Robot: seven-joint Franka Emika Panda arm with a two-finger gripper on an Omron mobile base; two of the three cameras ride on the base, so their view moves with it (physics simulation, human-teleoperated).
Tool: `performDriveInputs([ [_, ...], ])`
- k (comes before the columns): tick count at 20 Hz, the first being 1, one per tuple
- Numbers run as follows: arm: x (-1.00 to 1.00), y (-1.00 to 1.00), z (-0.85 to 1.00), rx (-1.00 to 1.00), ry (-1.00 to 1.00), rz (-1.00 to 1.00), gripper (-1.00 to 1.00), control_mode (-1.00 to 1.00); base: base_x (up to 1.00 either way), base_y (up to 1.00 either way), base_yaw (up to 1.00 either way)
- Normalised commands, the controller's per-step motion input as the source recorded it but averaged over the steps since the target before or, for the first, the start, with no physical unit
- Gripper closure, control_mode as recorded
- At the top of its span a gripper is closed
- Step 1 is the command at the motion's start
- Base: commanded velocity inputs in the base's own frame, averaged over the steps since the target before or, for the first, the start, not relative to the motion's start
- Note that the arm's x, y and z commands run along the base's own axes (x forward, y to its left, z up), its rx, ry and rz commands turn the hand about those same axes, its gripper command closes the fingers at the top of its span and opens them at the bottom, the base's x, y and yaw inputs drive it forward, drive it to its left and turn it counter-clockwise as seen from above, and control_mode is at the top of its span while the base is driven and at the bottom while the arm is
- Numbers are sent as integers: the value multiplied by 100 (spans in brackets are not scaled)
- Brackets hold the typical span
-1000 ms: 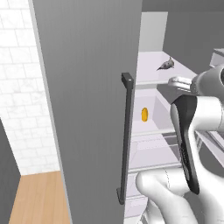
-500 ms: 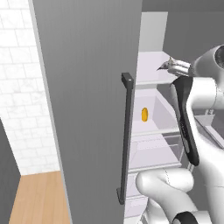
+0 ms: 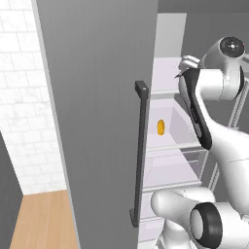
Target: Place one corn and one fish in each tupperware on the nearby counter, to pack two identical lunches.
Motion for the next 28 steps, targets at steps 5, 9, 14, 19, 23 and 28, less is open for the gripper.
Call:
performDriveInputs([
  [5,86,-26,0,4,9,0,-100,-100,0,0,0],
  [9,72,-32,-1,1,8,0,-100,-100,0,0,0],
  [14,60,-3,-10,0,2,0,-100,-100,0,0,0],
  [19,39,-8,-16,0,0,-3,-100,-100,0,0,0],
  [23,31,-14,-34,-1,0,-5,-100,-100,0,0,0],
  [28,53,-1,-28,-2,0,-8,-100,-100,0,0,0],
])
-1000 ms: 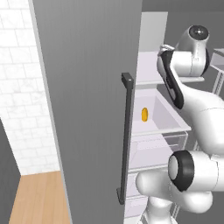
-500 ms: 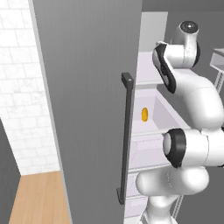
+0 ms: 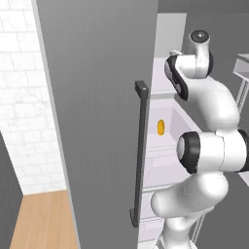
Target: Place one corn and one fish in each tupperware on the nearby counter, to pack two identical lunches.
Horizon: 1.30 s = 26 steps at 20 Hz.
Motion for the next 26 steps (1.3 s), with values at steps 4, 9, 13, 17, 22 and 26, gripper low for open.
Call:
performDriveInputs([
  [4,60,-9,-3,0,3,-9,-100,-100,0,0,0],
  [9,58,-24,-7,0,5,-6,-100,-100,0,0,0],
  [13,50,-37,-3,0,6,-4,-100,-100,0,0,0],
  [17,28,-31,-25,0,4,-3,-100,-100,0,0,0],
  [22,6,-5,-66,-2,0,-4,100,-100,0,0,0],
  [26,-4,5,-96,-9,-13,0,100,-100,0,0,0],
])
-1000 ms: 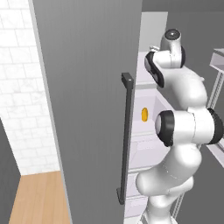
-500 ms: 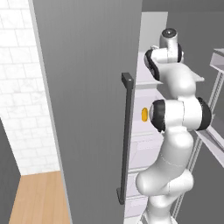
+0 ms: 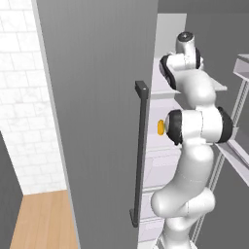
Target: Place one corn and one fish in each tupperware on the nearby counter, to pack two identical lunches.
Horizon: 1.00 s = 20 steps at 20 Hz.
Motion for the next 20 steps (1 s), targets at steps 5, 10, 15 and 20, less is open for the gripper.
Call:
performDriveInputs([
  [5,-44,20,-79,-3,-29,-1,100,-100,0,0,0],
  [10,-86,47,12,0,0,0,100,-100,0,0,0],
  [15,-100,47,73,0,16,0,100,-100,0,0,0],
  [20,-100,27,-7,-4,4,7,100,-100,0,0,0],
])
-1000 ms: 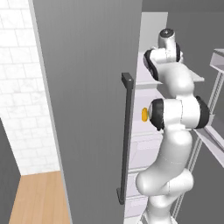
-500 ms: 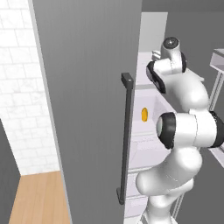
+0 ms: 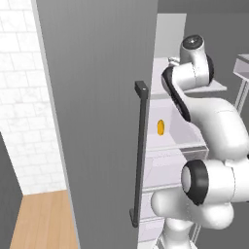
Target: Place one corn and one fish in each tupperware on the nearby counter, to pack two identical lunches.
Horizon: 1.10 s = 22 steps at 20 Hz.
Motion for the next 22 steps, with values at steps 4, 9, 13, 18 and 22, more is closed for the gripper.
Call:
performDriveInputs([
  [4,-100,14,-32,-5,-4,20,100,-100,0,0,0],
  [9,-100,39,1,-1,-2,30,100,-100,0,0,0],
  [13,-100,56,16,-2,-2,32,100,-100,0,0,0],
  [18,-100,18,20,-2,-4,14,100,-100,0,0,0],
  [22,-100,0,31,0,-5,0,100,-100,0,0,0],
])
